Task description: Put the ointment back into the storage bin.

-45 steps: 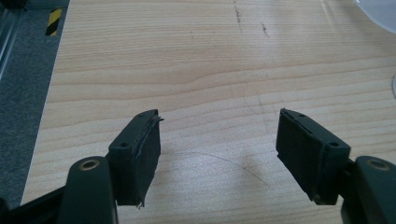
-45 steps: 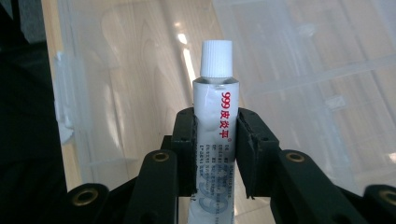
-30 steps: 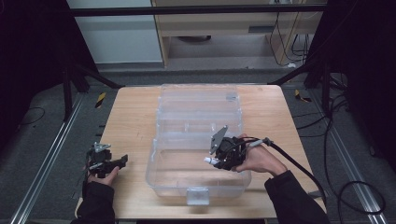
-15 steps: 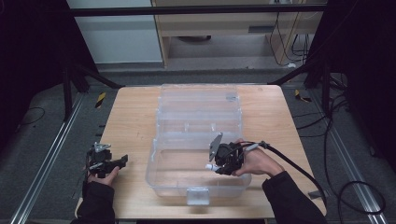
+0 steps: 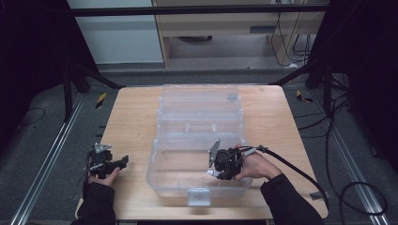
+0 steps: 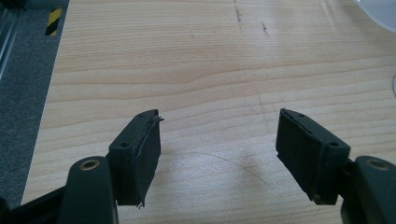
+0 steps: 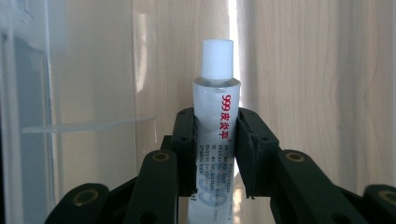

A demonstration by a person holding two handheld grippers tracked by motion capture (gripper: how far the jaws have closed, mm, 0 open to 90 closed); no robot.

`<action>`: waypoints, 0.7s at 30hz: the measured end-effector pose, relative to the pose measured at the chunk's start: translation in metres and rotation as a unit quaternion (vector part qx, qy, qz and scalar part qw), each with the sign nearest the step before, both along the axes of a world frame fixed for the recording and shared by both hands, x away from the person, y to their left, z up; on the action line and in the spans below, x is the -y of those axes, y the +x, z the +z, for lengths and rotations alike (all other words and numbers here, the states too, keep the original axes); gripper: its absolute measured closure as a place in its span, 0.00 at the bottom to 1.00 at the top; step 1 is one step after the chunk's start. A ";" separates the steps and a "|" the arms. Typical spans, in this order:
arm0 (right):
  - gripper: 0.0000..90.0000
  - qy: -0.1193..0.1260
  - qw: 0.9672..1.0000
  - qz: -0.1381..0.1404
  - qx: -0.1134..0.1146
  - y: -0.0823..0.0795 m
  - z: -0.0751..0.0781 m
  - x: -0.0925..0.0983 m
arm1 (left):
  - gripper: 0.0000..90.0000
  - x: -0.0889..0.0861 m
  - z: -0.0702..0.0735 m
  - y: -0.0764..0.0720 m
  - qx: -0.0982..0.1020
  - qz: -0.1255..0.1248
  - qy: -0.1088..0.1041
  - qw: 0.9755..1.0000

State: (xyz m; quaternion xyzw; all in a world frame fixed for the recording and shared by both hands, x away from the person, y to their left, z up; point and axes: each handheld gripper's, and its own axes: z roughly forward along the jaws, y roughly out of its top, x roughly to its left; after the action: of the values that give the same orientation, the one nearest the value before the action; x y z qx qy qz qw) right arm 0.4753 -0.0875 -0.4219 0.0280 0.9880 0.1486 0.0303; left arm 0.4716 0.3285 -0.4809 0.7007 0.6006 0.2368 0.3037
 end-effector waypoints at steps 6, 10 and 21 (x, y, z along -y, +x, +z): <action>0.78 -0.010 1.000 -0.001 -0.002 0.001 -0.007 -0.001 | 0.34 0.000 0.000 0.000 -0.002 -0.001 0.001 1.000; 0.78 -0.016 1.000 0.000 -0.001 0.001 -0.010 -0.002 | 0.34 0.000 -0.001 0.000 -0.002 -0.001 0.001 1.000; 0.77 -0.024 1.000 0.005 -0.002 0.000 -0.015 -0.005 | 0.34 0.000 -0.001 0.000 -0.003 -0.002 0.001 1.000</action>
State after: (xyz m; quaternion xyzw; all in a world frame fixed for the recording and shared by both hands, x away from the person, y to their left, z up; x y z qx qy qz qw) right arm 0.4756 -0.0828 -0.4369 0.0227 0.9916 0.1245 0.0280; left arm 0.4721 0.3283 -0.4817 0.7026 0.6001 0.2349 0.3017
